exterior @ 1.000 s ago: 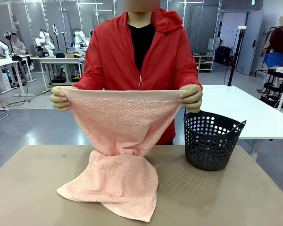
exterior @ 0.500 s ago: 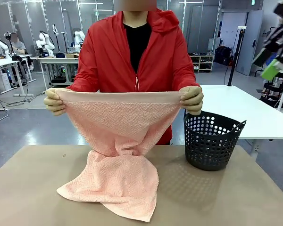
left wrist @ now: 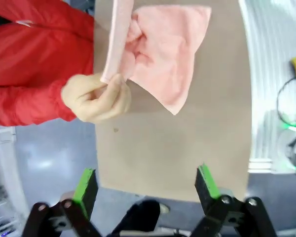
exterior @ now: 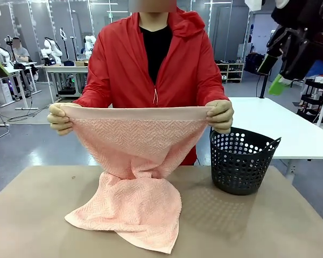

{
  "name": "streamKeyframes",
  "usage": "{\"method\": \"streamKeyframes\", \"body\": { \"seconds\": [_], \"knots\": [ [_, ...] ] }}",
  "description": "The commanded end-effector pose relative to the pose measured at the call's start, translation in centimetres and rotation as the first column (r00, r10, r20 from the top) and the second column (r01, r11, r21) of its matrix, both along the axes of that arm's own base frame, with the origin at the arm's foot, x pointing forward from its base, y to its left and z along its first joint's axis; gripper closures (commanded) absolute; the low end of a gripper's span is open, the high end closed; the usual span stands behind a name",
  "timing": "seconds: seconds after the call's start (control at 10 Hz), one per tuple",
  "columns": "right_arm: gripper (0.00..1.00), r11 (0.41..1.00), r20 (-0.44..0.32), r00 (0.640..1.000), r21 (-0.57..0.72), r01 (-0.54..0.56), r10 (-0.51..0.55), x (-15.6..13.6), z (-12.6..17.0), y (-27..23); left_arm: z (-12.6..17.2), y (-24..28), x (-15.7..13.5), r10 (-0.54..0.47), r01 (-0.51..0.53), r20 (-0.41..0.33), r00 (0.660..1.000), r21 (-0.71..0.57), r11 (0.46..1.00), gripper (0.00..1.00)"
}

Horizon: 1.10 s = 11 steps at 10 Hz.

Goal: Fold the towel.
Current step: Grab the top end of the 100 cm Hotel Towel extended by the human.

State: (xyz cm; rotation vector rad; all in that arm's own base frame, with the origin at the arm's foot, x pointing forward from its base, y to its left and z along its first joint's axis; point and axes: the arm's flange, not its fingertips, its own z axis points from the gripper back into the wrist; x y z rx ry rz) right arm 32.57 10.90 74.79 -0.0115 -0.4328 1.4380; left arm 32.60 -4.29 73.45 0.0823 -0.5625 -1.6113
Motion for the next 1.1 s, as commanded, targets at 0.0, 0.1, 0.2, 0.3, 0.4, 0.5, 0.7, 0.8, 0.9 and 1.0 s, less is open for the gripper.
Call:
{"method": "streamKeyframes", "body": {
  "seconds": [0.0, 0.1, 0.2, 0.3, 0.4, 0.5, 0.7, 0.8, 0.9, 1.0],
  "knots": [
    [0.00, 1.000, -0.005, 1.000, 0.003, 0.014, -0.014, -0.3, 0.1, -0.7, -0.1, -0.4, 0.0, -0.013, 0.013, 0.005, 1.000, 0.023, 1.000, 0.00],
    [0.00, 1.000, -0.005, 1.000, 0.003, 0.014, -0.014, -0.3, 0.1, -0.7, -0.1, -0.4, 0.0, -0.013, 0.013, 0.005, 1.000, 0.023, 1.000, 0.00],
    [0.00, 1.000, -0.005, 1.000, 0.003, 0.014, -0.014, -0.3, 0.1, -0.7, -0.1, -0.4, 0.0, -0.013, 0.013, 0.005, 1.000, 0.023, 1.000, 0.00],
    [0.00, 1.000, -0.005, 1.000, 0.003, 0.014, -0.014, -0.3, 0.1, -0.7, -0.1, -0.4, 0.0, -0.013, 0.013, 0.005, 1.000, 0.023, 1.000, 0.00],
    [0.00, 1.000, -0.002, 1.000, 0.014, -0.001, 0.001, 0.0, 0.1, -0.6, 0.0, -0.2, 0.0, -0.014, 0.014, -0.001, 1.000, 0.000, 1.000, 0.00],
    [0.00, 0.999, 0.016, 1.000, -0.039, -0.023, 0.024, 0.8, -0.4, 2.0, 0.2, -2.5, -0.1, -0.010, 0.008, -0.028, 1.000, -0.088, 0.996, 0.00],
    [0.00, 0.995, 0.009, 0.998, -0.076, -0.063, 0.064, 1.7, -0.7, 5.5, 0.1, -5.8, 0.4, 0.124, -0.136, -0.131, 0.984, -0.085, 0.987, 0.00],
    [0.00, 0.994, 0.010, 0.997, -0.083, -0.076, 0.077, 2.1, -0.7, 6.8, 0.0, -7.4, 0.6, 0.129, -0.138, -0.116, 0.985, -0.077, 0.987, 0.00],
    [0.00, 0.990, 0.018, 0.997, -0.116, -0.074, 0.077, 2.3, -0.6, 8.1, 0.2, -8.8, 0.7, 0.123, -0.129, -0.101, 0.987, -0.050, 0.990, 0.00],
    [0.00, 0.988, 0.032, 0.996, -0.137, -0.074, 0.079, 2.5, -0.2, 9.3, 0.5, -10.7, 0.9, 0.137, -0.137, -0.084, 0.987, 0.010, 0.991, 0.00]
  ]
}}
